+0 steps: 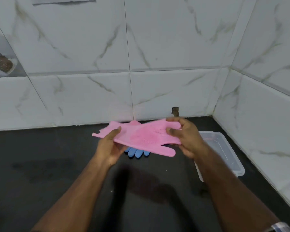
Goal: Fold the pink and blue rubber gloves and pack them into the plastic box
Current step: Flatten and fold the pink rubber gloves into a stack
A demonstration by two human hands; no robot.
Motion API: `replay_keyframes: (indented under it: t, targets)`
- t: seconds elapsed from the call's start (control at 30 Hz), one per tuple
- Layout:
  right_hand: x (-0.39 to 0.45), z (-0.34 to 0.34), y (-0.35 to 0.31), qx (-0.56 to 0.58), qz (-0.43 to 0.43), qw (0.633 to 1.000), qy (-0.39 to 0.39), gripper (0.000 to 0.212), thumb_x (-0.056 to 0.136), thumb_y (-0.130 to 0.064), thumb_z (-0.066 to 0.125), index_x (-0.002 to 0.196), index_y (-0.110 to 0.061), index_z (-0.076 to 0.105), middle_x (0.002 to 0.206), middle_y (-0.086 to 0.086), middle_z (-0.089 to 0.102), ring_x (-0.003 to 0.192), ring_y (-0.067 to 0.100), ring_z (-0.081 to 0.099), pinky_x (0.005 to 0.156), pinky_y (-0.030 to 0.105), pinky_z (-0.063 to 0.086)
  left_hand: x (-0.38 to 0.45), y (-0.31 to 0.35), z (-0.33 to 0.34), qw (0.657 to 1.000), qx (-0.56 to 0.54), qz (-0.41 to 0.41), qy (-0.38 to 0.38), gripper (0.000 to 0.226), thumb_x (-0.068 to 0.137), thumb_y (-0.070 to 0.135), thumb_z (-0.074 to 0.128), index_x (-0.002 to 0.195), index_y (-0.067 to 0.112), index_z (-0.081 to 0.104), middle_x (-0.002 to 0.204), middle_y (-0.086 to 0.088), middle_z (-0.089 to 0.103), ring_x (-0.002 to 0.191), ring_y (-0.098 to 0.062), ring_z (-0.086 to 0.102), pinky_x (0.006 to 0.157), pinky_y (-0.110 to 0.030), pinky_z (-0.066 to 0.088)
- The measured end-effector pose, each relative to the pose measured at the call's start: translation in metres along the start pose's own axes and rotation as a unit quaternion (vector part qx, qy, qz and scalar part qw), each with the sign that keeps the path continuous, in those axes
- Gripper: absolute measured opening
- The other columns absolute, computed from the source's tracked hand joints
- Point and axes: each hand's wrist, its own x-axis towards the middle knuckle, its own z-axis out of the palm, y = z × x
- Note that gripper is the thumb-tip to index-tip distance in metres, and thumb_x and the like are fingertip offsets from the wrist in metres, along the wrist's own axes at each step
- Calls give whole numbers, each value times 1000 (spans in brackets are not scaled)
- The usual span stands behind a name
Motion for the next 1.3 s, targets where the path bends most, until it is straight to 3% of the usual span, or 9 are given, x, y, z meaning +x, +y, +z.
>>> replay_keyframes:
  t: [0.07,0.13,0.2,0.27,0.37,0.57,0.73,1.1,1.3]
  targets:
    - [-1,1,-29,-94,-66,991,-68,34,80,12,69,99,-17,71,102,4,71,89,21,66,79,39,58,1,6,-4,977,156,93,112,70,88,17,77,148,11,42,147,-7,53,115,-22,61,90,-35,48]
    - [2,7,-53,-184,-99,966,-152,35,80,11,70,102,-17,70,99,-4,71,88,11,66,78,30,57,-8,17,10,915,319,237,65,94,85,23,81,159,20,23,159,9,35,137,-3,43,104,-20,35]
    - [9,17,-68,-245,-99,939,-223,39,79,12,70,107,-15,69,102,-2,71,89,9,65,78,27,56,-28,30,42,853,423,277,-131,91,84,23,81,156,32,26,146,28,41,123,21,44,100,-8,37]
    - [17,26,-73,-241,-79,932,-260,43,78,13,71,112,-11,66,105,9,71,91,15,66,81,33,56,-38,38,67,803,481,222,-273,85,81,21,84,152,29,38,136,19,57,121,9,56,103,-22,49]
    - [28,22,-71,-107,-32,969,-221,40,78,3,74,113,-13,63,94,14,70,83,25,65,83,44,49,-39,48,80,776,530,230,-252,40,80,27,83,117,19,68,109,-1,76,102,-19,72,95,-50,57]
    - [8,-9,10,113,100,951,-268,89,66,-59,80,138,-15,50,134,21,57,118,39,57,102,56,45,-44,38,84,889,366,215,-172,13,83,21,81,91,12,75,89,-4,78,80,-21,73,78,-38,58]
    - [-24,3,65,-38,200,932,-301,68,71,-20,87,130,-8,57,129,14,65,121,32,60,107,58,41,-39,27,75,978,127,159,-53,12,87,17,77,95,10,70,88,-8,74,79,-26,70,73,-39,55]
    - [-1,-26,76,-301,287,906,-83,40,86,1,68,120,-18,57,81,12,66,57,14,58,55,26,53,-7,-55,-99,964,215,-89,129,23,97,8,61,119,4,64,102,-17,75,85,-32,73,66,-42,60]
    - [-17,-22,107,-208,267,941,25,49,88,-6,69,131,-21,51,103,7,64,83,16,63,60,28,53,-7,-69,-112,972,151,-74,162,27,100,2,51,123,12,62,111,-13,74,94,-31,72,67,-44,61]
